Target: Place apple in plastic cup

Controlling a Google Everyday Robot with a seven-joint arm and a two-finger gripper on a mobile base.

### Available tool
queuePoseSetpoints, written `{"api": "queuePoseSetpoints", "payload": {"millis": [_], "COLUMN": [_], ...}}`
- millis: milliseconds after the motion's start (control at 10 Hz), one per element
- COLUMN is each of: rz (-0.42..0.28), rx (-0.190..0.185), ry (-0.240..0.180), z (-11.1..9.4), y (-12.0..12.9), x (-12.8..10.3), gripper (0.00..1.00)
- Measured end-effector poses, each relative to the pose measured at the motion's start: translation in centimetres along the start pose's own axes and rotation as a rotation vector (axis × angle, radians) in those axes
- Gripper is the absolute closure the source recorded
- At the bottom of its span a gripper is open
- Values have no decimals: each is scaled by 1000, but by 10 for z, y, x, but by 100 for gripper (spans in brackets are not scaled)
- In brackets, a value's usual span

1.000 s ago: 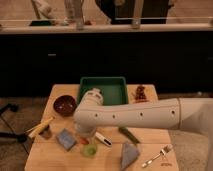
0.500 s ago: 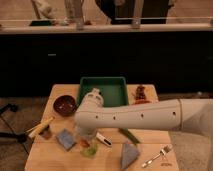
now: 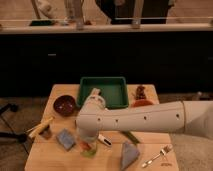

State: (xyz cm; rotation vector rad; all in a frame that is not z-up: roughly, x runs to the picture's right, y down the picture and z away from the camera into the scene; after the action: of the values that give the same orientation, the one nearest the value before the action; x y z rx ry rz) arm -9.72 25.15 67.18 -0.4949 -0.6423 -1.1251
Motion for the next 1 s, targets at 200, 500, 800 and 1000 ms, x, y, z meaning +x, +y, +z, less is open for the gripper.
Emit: {"api": "queuePoseSetpoints", "payload": {"millis": [200, 500, 800, 1000], "rz": [9, 20, 26, 26], "rx": [-2, -4, -5, -5], "ry": [-4, -10, -11, -11], "z": [2, 4, 6, 6], "y": [4, 9, 11, 11], "x": [-2, -3, -3, -3], "gripper": [100, 100, 98, 80]}}
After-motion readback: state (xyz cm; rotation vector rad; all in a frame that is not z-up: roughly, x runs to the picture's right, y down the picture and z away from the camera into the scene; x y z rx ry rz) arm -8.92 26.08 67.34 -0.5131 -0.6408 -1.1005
